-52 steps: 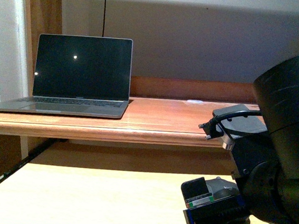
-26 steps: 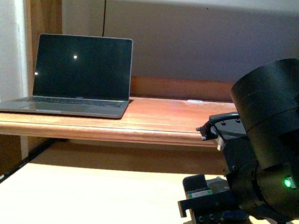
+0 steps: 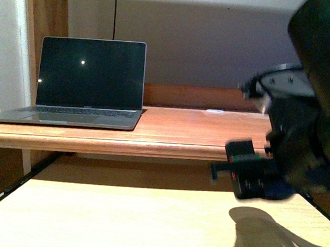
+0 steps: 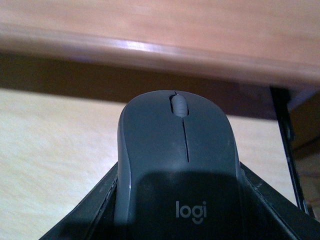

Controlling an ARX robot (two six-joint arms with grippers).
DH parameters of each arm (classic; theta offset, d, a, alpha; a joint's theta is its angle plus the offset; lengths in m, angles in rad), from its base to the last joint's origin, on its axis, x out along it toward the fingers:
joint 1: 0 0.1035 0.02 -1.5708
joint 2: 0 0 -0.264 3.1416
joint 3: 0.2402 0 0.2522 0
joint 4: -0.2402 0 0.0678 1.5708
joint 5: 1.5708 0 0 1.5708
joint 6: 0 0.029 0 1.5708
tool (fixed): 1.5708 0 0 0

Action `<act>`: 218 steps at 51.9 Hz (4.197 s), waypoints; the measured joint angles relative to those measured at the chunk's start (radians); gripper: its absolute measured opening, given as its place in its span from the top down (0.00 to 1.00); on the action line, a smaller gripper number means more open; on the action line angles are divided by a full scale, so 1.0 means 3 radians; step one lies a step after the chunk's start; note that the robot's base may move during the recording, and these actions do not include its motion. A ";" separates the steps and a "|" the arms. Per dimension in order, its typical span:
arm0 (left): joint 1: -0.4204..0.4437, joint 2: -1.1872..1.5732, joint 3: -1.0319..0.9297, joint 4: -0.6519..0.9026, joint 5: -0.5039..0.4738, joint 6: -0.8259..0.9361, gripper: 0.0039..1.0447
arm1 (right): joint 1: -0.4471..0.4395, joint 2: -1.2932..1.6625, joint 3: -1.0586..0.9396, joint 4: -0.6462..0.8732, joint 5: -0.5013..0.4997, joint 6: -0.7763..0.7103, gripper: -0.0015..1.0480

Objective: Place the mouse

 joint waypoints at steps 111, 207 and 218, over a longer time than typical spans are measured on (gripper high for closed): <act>0.0000 0.0000 0.0000 0.0000 0.0000 0.0000 0.07 | -0.1177 -0.1572 -0.2113 0.1330 -0.2520 -0.0165 0.07; 0.0000 0.0000 0.0000 0.0000 0.0000 0.0000 0.07 | -0.0013 0.1575 0.0193 0.1935 -0.0749 0.0103 0.07; 0.0000 0.0000 0.0000 0.0000 -0.0001 0.0000 0.07 | -0.0088 0.1301 -0.0064 0.2012 -0.0832 0.0202 0.07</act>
